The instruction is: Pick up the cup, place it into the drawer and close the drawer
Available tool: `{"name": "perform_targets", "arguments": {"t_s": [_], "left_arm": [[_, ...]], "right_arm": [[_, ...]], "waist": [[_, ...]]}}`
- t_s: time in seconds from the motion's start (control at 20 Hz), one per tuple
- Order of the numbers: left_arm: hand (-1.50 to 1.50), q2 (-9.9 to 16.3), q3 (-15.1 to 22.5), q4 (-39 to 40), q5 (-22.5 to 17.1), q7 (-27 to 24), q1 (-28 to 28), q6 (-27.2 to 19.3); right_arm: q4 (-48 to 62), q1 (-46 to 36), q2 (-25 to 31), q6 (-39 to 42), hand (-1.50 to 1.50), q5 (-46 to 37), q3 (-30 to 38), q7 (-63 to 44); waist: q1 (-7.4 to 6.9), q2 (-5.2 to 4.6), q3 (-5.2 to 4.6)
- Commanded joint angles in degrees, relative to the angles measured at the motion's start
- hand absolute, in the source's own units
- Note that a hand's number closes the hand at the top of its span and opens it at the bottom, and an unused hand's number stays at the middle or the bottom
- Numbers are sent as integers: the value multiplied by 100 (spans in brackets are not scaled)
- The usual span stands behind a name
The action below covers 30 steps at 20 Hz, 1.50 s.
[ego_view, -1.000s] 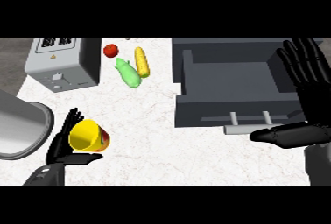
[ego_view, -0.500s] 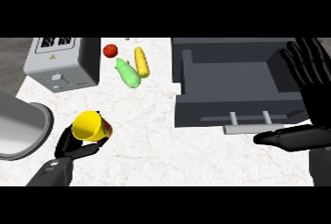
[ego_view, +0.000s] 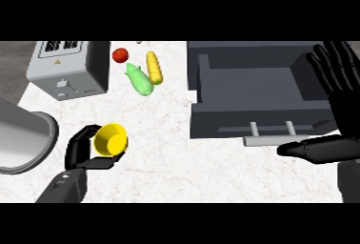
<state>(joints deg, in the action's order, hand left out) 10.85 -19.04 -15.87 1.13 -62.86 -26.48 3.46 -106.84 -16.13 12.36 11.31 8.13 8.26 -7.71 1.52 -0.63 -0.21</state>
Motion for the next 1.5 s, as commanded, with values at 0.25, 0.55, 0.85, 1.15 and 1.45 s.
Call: {"name": "perform_targets", "arguments": {"t_s": [0.25,0.55,0.85,1.15,1.45], "left_arm": [[150,-306,-381,-325,-480,-751,-418,647],[150,-537,85,-863,-278,133,-1201,507],[150,-905,528,-2023,-284,1360,-1595,293],[150,-1077,1132,-2977,-644,2825,-2365,-204],[150,-1083,1809,-2809,-876,3687,-3388,-1261]], "right_arm": [[36,-241,34,-80,-150,72,72,-214],[138,-2,54,35,-150,-56,45,43],[110,-208,147,-91,-150,10,233,-199],[212,-78,98,-44,-150,6,212,-102],[85,68,-105,-138,-150,-290,-36,200]], "waist": [[-67,26,2],[-122,66,20],[-235,120,29],[-183,119,27],[-16,56,23]]}}
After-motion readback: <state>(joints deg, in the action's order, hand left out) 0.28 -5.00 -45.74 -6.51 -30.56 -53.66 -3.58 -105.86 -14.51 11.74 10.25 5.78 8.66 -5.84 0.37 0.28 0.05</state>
